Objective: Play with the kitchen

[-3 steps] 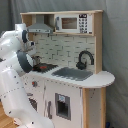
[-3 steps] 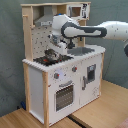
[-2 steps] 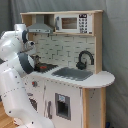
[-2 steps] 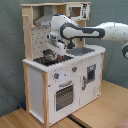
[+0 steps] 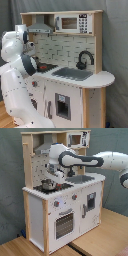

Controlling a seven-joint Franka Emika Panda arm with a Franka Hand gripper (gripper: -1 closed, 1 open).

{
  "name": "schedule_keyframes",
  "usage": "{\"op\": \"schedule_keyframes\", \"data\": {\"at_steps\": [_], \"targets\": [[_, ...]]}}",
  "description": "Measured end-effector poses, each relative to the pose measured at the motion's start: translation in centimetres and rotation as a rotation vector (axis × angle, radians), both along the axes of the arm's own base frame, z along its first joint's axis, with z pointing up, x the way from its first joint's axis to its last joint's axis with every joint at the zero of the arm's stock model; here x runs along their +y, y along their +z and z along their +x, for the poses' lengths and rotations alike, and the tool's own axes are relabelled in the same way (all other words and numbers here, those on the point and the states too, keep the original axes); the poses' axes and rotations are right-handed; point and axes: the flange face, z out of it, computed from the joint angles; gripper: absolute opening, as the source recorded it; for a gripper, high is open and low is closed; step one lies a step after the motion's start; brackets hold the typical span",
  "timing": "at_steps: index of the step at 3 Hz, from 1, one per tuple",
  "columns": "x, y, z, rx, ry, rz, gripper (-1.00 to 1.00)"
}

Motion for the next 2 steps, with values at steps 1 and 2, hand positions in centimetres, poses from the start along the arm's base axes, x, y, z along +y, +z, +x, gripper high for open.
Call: {"op": "schedule_keyframes", "data": {"at_steps": [1,2], "targets": [[0.0,0.0,0.0,0.0,0.0,0.0,1.0],[-0.1,2.6,-0.5,-0.022,0.008,0.01,1.0]]}}
